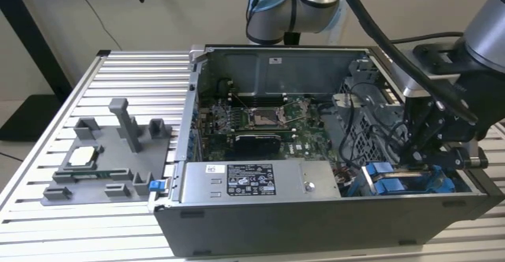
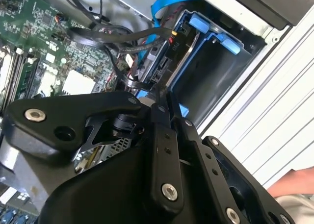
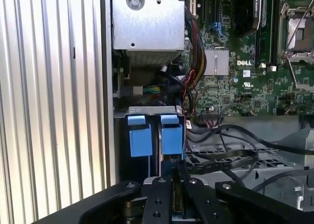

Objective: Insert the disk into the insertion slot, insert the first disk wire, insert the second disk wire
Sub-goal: 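Insert the second disk wire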

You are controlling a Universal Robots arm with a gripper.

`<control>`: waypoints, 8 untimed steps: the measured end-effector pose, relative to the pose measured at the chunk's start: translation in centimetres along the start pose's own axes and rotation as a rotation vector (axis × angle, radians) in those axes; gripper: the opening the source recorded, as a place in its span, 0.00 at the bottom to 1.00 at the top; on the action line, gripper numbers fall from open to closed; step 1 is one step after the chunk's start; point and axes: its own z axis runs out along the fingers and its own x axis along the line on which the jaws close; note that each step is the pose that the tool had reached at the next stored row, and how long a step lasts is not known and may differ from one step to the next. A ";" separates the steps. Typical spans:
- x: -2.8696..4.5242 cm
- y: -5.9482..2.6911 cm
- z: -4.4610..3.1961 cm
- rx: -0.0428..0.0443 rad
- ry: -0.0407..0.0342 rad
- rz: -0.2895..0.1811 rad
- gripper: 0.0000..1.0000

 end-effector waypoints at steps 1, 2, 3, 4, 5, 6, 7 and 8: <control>0.00 0.01 0.03 0.0110 -0.0005 -0.001 0.00; -0.01 0.00 0.06 0.0206 -0.0008 -0.002 0.00; -0.04 0.01 0.09 0.0288 -0.0011 -0.003 0.00; -0.06 0.01 0.13 0.0350 -0.0013 -0.004 0.00; -0.08 0.01 0.19 0.0379 -0.0016 -0.005 0.00; -0.11 0.00 0.24 0.0398 -0.0016 -0.005 0.00; -0.12 0.01 0.30 0.0413 -0.0017 -0.005 0.00; -0.15 0.02 0.37 0.0423 -0.0018 -0.005 0.00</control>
